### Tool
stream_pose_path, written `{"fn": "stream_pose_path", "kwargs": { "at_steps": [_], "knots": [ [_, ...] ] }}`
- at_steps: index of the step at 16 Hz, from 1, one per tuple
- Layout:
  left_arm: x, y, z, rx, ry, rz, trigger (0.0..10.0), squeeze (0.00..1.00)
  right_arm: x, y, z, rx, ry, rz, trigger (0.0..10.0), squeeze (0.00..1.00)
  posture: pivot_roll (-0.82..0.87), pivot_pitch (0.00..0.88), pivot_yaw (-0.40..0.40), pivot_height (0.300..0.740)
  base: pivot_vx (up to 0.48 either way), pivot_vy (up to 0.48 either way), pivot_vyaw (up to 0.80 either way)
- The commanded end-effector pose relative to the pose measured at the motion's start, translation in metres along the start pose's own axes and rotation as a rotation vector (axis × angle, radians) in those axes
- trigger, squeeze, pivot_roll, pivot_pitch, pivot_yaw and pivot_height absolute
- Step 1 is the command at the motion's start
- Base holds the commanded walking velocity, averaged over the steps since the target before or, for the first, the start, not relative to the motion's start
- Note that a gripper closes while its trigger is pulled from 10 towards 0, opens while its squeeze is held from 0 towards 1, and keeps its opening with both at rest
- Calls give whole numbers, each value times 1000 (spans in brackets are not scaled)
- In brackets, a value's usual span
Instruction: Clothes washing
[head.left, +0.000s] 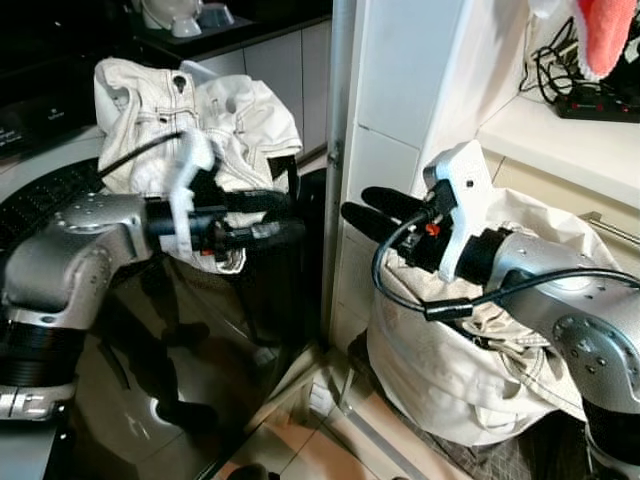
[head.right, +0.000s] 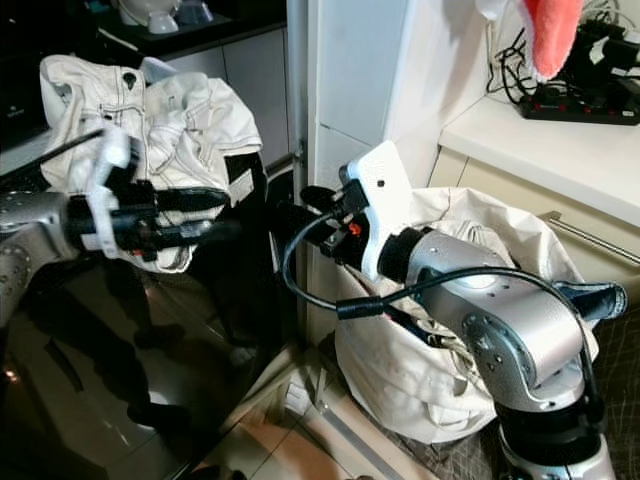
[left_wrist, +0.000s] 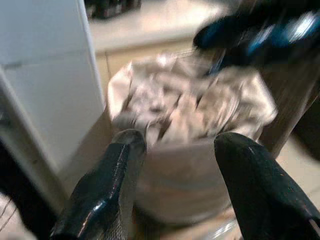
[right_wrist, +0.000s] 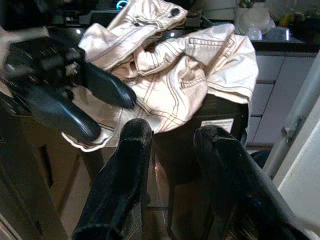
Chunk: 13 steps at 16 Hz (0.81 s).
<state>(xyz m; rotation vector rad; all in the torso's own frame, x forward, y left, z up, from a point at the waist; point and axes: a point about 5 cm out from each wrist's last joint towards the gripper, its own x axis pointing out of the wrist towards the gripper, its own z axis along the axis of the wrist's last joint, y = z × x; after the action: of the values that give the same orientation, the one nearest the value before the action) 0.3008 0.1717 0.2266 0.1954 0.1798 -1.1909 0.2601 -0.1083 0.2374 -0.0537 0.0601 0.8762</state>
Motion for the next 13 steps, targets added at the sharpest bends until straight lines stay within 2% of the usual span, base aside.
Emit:
{"fn": "stream_pose_path", "kwargs": {
  "at_steps": [1,3,5,6,7,8,9,10,11,12,13],
  "knots": [
    [2,1,-17,58,176,74,10000,0,-1,0,2,-32,5,1,10000,0,-18,0,32,740,0,0,0],
    [-6,18,-38,109,406,262,10000,0,-1,0,2,-44,9,4,10000,0,-10,0,23,740,0,0,0],
    [-12,31,-44,161,510,376,10000,0,0,0,2,-46,9,6,10000,0,-9,0,22,740,0,0,0],
    [-18,44,-47,191,593,489,10000,0,1,0,2,-51,9,3,10000,0,-7,0,19,740,0,0,0],
    [-24,61,-42,220,621,654,10000,0,1,-1,3,-52,5,1,10000,0,-7,0,19,740,0,0,0],
    [-29,79,-31,271,618,840,10000,0,2,-2,4,-54,-1,-4,10000,0,-7,0,18,740,0,0,0],
    [-32,92,-19,298,586,973,10000,0,2,-3,5,-55,-6,-11,10000,0,-12,0,23,740,0,0,0],
    [-36,101,-9,323,559,1060,10000,0,2,-4,6,-55,-9,-19,10000,0,-12,0,23,740,0,0,0],
    [-37,105,-5,336,551,1089,10000,0,2,-4,6,-55,-10,-23,10000,0,-16,0,27,740,0,0,0],
    [-51,118,13,383,501,1266,10000,0,1,-5,6,-53,-13,-35,10000,0,-25,0,36,740,0,0,0],
    [-55,120,16,397,491,1314,10000,0,1,-5,6,-52,-14,-37,10000,0,-25,0,36,740,0,0,0]
  ]
}}
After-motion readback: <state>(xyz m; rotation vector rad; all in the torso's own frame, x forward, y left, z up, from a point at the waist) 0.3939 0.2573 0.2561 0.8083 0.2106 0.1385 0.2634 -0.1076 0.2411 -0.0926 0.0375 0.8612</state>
